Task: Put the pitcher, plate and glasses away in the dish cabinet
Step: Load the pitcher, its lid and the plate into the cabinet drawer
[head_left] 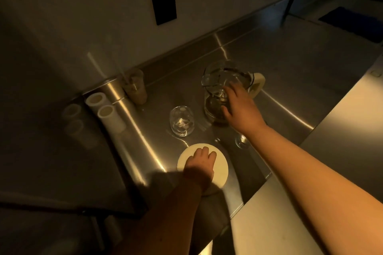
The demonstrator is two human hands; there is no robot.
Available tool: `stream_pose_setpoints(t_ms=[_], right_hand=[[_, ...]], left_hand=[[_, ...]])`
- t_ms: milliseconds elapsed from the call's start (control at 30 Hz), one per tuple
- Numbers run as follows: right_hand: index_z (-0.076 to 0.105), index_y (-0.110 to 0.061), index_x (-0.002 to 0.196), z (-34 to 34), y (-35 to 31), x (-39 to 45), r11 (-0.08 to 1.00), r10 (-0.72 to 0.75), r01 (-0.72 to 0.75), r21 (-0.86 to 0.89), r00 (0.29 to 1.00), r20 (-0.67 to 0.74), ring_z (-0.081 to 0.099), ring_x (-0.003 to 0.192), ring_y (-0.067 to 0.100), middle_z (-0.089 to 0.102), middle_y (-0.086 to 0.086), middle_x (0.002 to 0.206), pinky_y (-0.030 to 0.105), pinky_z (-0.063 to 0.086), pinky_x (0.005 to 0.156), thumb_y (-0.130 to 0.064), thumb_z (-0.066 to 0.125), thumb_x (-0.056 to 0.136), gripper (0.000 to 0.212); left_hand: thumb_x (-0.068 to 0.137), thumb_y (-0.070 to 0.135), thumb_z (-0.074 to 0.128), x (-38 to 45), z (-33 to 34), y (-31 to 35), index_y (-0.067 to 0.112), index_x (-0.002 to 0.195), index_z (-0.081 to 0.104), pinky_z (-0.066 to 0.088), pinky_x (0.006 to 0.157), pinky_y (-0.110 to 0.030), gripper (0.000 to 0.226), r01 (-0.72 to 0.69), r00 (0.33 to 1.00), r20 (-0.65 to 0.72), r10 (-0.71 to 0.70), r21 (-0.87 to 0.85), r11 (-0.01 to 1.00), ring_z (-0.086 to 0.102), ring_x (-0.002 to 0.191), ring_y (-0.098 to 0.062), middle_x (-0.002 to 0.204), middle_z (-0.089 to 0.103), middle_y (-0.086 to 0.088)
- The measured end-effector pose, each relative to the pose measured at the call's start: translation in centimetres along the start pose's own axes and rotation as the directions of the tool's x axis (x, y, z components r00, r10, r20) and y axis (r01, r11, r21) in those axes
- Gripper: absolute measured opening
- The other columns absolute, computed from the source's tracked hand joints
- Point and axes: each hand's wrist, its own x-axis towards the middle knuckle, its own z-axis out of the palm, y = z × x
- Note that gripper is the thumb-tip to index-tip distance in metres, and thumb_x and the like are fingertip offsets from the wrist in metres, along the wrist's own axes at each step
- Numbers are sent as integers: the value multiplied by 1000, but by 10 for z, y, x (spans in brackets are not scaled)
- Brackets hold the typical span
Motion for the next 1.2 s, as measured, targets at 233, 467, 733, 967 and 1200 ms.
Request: stream_pose_setpoints(t_ms=[233,467,733,967,1200], right_hand=[[52,-10,116,11,1,28,980,-52,54,-190,999,18,50,109,29,58,11,113,38,30,98,-26,57,87,33],[55,-12,106,16,5,33,970,-34,33,-241,999,0,57,95,28,63,9,100,39,38,88,-10,62,82,25],[61,-14,100,6,19,41,991,-98,106,-86,991,95,59,92,29,66,8,93,44,43,88,-9,56,88,14],[62,-13,112,-11,33,43,991,-96,112,-74,976,195,59,98,27,66,10,105,42,47,88,-11,58,88,24],[47,-12,126,19,-18,63,992,-3,20,-122,991,135,58,102,33,62,15,113,40,47,80,-33,57,90,43]], left_hand=[[34,38,85,1,5,-1,18,75,73,44,47,-17,47,-11,997,-72,12,5,1000,58,56,-14,67,63,1],[29,37,86,0,6,1,21,78,72,45,42,-19,54,40,998,-47,-41,-35,999,60,61,-13,72,63,3],[30,37,83,-1,2,2,20,69,70,42,45,-17,45,17,995,-96,-17,6,1000,58,56,-12,66,61,4],[34,34,84,3,4,2,19,59,67,41,47,-18,33,-2,982,-189,21,100,995,54,49,-11,57,59,4],[51,23,60,7,9,3,19,59,65,41,46,-19,11,1,977,-211,24,114,993,53,49,-13,57,57,3]])
